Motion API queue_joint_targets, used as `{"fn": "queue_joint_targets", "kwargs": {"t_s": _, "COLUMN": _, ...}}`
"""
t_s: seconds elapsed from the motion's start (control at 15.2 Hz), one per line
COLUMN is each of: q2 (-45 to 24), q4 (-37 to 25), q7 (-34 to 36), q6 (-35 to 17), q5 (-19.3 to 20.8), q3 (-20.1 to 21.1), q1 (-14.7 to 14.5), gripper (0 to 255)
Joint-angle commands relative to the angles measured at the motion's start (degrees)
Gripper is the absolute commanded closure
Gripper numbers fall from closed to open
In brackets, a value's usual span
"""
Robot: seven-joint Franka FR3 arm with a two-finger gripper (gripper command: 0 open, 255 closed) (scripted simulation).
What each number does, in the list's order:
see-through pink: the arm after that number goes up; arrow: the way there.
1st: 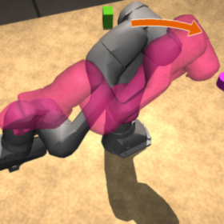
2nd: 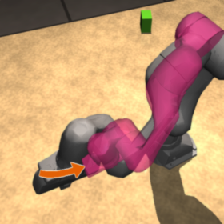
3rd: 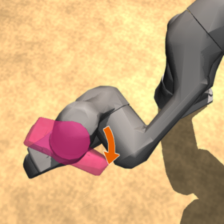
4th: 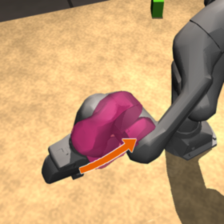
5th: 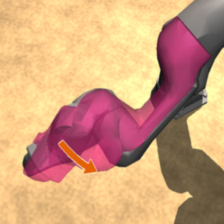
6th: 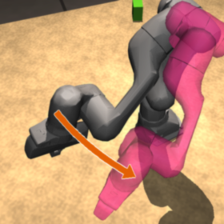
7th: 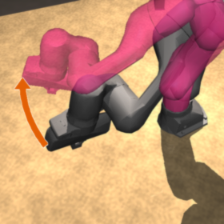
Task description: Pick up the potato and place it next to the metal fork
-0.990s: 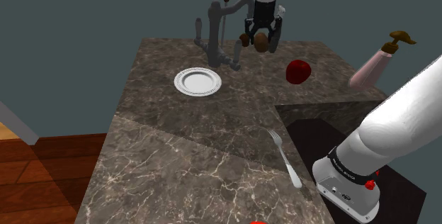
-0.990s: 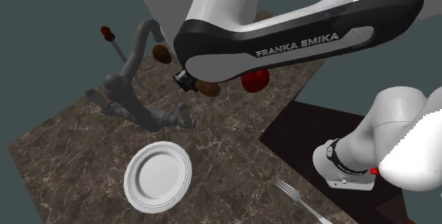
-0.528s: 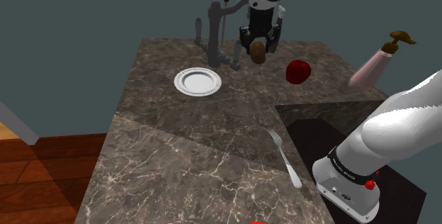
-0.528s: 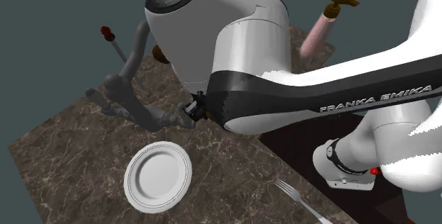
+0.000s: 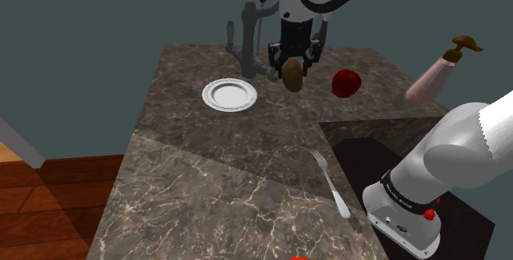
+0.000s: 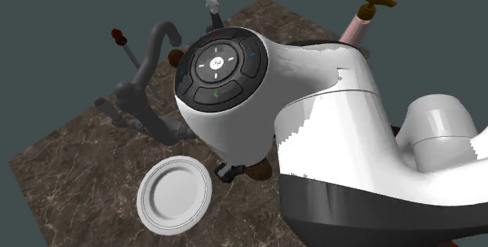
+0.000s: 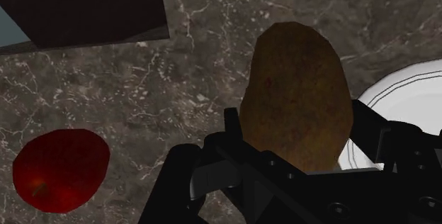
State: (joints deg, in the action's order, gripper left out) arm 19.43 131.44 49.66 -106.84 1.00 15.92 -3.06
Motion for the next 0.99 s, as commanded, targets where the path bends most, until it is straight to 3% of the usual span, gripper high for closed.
{"fn": "queue_joint_targets", "kwargs": {"t_s": 0.0, "q2": 1.58, "q4": 1.47, "q7": 2.43, "q6": 0.2, "q5": -1.33, "q3": 1.69, "q1": -1.42, "gripper": 255}}
{"fn": "queue_joint_targets", "kwargs": {"t_s": 0.92, "q2": 2.8, "q4": -0.28, "q7": 21.03, "q6": 3.06, "q5": -9.25, "q3": 15.33, "q1": -10.07, "gripper": 255}}
